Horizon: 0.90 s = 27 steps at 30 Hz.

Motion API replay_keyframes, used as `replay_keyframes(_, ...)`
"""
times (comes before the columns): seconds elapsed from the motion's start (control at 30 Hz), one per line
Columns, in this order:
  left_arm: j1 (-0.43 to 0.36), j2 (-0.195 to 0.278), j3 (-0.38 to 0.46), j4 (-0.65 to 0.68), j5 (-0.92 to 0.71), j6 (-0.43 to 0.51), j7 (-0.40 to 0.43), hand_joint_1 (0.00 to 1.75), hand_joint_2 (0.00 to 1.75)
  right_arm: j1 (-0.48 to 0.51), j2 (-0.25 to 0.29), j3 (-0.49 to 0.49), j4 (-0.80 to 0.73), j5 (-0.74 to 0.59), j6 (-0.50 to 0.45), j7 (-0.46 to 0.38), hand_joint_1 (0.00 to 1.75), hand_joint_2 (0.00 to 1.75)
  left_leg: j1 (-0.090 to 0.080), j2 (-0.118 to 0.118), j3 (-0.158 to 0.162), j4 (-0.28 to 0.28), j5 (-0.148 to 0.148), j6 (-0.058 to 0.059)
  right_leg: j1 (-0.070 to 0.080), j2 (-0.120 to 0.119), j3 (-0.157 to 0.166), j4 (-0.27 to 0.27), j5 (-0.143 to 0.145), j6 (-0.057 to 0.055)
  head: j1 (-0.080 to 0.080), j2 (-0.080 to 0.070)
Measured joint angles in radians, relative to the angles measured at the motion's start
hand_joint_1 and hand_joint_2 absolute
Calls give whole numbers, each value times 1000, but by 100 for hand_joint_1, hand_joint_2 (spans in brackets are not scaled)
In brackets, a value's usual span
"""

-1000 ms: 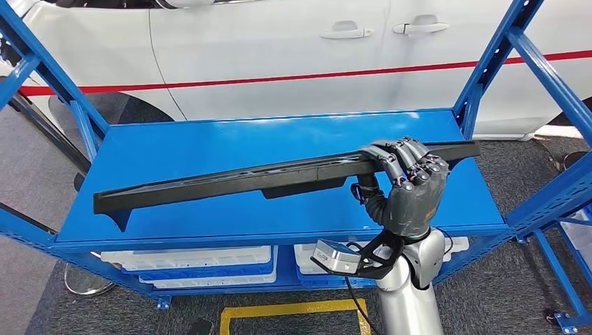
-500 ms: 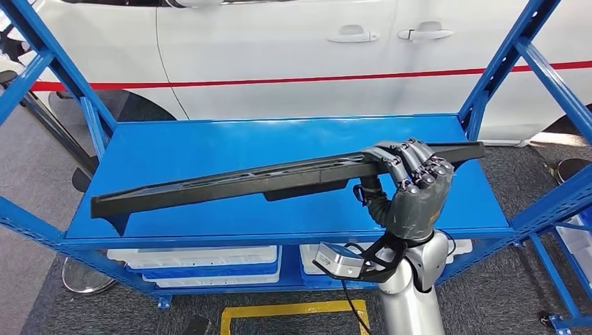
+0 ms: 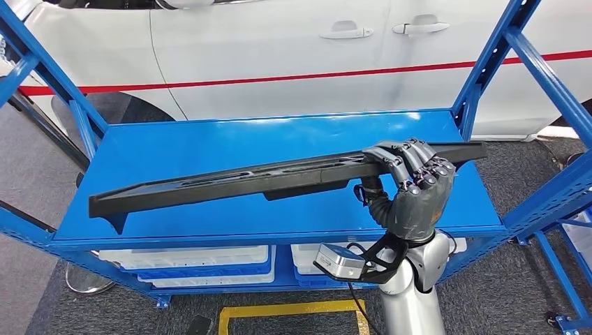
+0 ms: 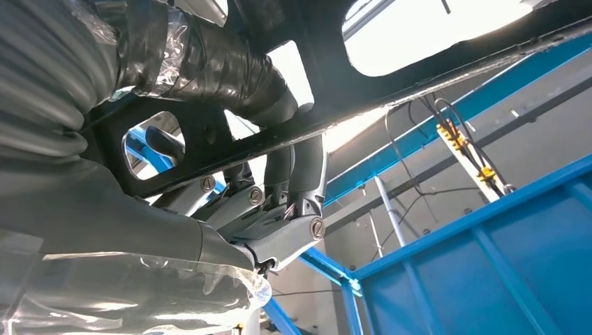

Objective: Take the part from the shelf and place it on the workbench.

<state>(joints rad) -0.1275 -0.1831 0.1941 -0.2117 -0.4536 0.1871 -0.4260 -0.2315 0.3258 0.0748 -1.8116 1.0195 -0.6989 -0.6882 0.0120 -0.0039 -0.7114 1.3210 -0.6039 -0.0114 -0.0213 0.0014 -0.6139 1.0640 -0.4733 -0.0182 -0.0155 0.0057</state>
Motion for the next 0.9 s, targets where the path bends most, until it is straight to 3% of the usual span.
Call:
replay_keyframes(0.03,1,0,1,0,0,1,1,0,175,0,0,0,0,0,0,0,175,175,0,0,-2,2,12,2,1,0,1,0,0,0,0,0)
replay_keyframes(0.07,0,0,1,0,0,2,1,0,175,0,0,0,0,0,0,0,175,175,-1,0,16,-38,42,7,2,1,3,0,-1,-1,0,0)
replay_keyframes(0.13,-1,0,2,0,-3,5,3,0,175,0,0,2,-2,0,0,0,175,175,-4,0,83,-180,111,20,4,2,6,-1,-2,0,0,0)
replay_keyframes(0.17,-2,0,2,0,-7,6,4,0,175,-1,0,4,-3,0,0,0,175,175,-7,-1,109,-237,131,27,5,2,7,-1,-2,2,0,0)
replay_keyframes(0.2,-2,0,2,0,-11,7,5,0,175,-1,1,6,-4,0,0,0,175,175,-10,-1,124,-271,139,31,6,2,6,-3,0,5,0,0)
replay_keyframes(0.27,-1,-1,2,0,-16,9,7,0,175,-2,1,12,-4,0,0,0,175,175,-15,-2,128,-288,139,36,5,2,5,-9,4,16,0,0)
replay_keyframes(0.33,0,-2,2,0,-17,9,7,0,175,-3,0,17,-6,1,0,0,175,175,-9,-1,134,-305,149,43,7,1,5,-7,-1,27,0,0)
replay_keyframes(0.4,-2,-5,2,0,-17,8,8,0,175,-5,0,21,-8,0,0,0,175,175,-5,1,142,-323,159,52,9,0,-21,53,-42,32,1,0)
replay_keyframes(0.47,-2,-7,2,0,-18,8,14,0,175,-5,-1,22,-9,0,0,0,175,175,-8,2,141,-324,160,57,8,0,-78,174,-102,34,1,0)
replay_keyframes(0.5,-2,-7,2,0,-20,8,21,0,175,-5,-1,22,-9,0,0,0,175,175,-10,2,141,-323,159,57,8,0,-100,220,-116,35,0,0)
replay_keyframes(0.53,-1,-8,2,0,-22,8,30,0,175,-4,-1,23,-9,-1,0,0,175,175,-11,2,140,-321,159,58,8,-1,-108,236,-112,35,0,0)
replay_keyframes(0.57,-1,-8,2,0,-25,8,39,0,175,-4,-1,24,-9,-2,0,0,175,175,-11,1,140,-318,157,57,8,-1,-96,213,-89,35,1,0)
replay_keyframes(0.67,-1,-10,2,0,-29,10,58,0,175,-6,-1,36,-9,-7,0,0,175,175,-14,-2,135,-299,148,50,10,-1,-10,41,-6,27,0,0)
replay_keyframes(0.7,-1,-10,2,0,-30,10,60,0,175,-7,-1,41,-9,-8,0,0,175,175,-16,-2,131,-293,145,46,11,0,5,7,2,24,0,0)
replay_keyframes(0.8,-1,-10,2,0,-32,11,67,0,175,-7,-1,49,-9,-9,0,0,175,175,-17,-2,123,-285,143,33,12,2,6,-10,6,12,0,0)
replay_keyframes(0.83,-1,-10,2,0,-33,12,70,0,175,-8,0,51,-9,-10,0,0,175,175,-16,-2,119,-275,133,28,10,1,6,-13,9,7,0,0)
replay_keyframes(0.9,-2,-10,2,0,-35,12,75,0,175,-8,0,58,-9,-11,0,0,175,175,-11,-1,91,-204,80,15,5,-2,4,-19,15,-3,0,0)
